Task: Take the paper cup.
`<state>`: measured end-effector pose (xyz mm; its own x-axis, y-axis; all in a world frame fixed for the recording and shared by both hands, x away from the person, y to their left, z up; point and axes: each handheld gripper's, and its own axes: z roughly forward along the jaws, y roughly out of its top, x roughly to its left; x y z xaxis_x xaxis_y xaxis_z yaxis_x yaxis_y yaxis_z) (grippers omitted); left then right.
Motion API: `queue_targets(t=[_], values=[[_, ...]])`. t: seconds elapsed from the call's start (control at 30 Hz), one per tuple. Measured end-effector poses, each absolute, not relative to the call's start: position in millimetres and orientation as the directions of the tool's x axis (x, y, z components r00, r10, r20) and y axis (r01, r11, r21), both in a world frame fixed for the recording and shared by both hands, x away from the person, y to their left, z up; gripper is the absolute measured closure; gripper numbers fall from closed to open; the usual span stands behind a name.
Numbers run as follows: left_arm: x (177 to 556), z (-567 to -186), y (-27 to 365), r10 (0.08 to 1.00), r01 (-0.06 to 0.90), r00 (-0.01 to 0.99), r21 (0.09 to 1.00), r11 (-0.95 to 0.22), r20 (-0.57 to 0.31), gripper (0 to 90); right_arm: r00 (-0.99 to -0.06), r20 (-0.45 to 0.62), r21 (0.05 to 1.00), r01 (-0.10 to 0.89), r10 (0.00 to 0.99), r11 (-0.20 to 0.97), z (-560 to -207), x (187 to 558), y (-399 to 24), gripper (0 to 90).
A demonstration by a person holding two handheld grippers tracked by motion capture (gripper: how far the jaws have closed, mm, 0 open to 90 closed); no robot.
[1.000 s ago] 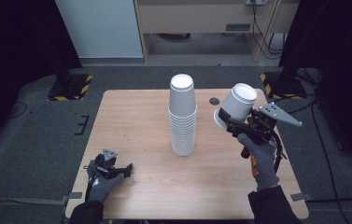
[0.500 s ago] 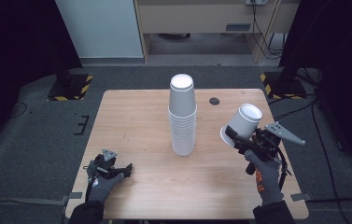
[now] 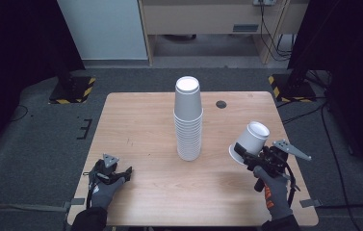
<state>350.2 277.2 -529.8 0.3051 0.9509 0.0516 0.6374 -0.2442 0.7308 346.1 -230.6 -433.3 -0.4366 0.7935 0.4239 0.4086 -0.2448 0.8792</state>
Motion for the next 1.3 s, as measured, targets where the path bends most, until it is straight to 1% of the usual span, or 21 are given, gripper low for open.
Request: queue_targets(t=[0.13, 0.3, 0.37, 0.73, 0.93, 1.07, 1.3], values=[[348.6, -525.8, 275.7, 0.944, 0.61, 0.326, 0.754, -0.245, 0.043, 33.0, -0.428, 0.466, 0.861, 0.42, 0.774, -0.287, -437.8, 346.0, -232.6, 14.3], [347.2, -521.2, 271.0, 0.931, 0.576, 0.361, 0.772, -0.269, 0.055, 35.2, -0.408, 0.521, 0.833, 0.436, 0.75, -0.341, -443.3, 344.9, -239.2, 14.3], [346.6, -519.5, 269.5, 0.927, 0.566, 0.371, 0.78, -0.267, 0.049, 36.3, -0.399, 0.526, 0.83, 0.432, 0.751, -0.352, -444.5, 344.3, -241.7, 14.3], [343.1, -510.2, 261.3, 0.92, 0.502, 0.391, 0.832, -0.238, 0.027, 36.6, -0.346, 0.631, 0.763, 0.436, 0.694, -0.477, -454.2, 343.0, -250.6, 14.2], [341.6, -506.4, 255.0, 0.912, 0.482, 0.41, 0.848, -0.221, 0.005, 35.2, -0.327, 0.626, 0.767, 0.421, 0.708, -0.483, -455.5, 341.7, -251.7, 14.2], [339.7, -502.1, 247.8, 0.902, 0.459, 0.432, 0.863, -0.211, -0.009, 34.8, -0.312, 0.661, 0.741, 0.414, 0.683, -0.528, -458.7, 341.0, -252.3, 14.2], [336.9, -496.3, 236.9, 0.887, 0.43, 0.46, 0.881, -0.196, -0.027, 34.6, -0.298, 0.682, 0.722, 0.421, 0.667, -0.55, -463.6, 341.3, -252.9, 14.1]])
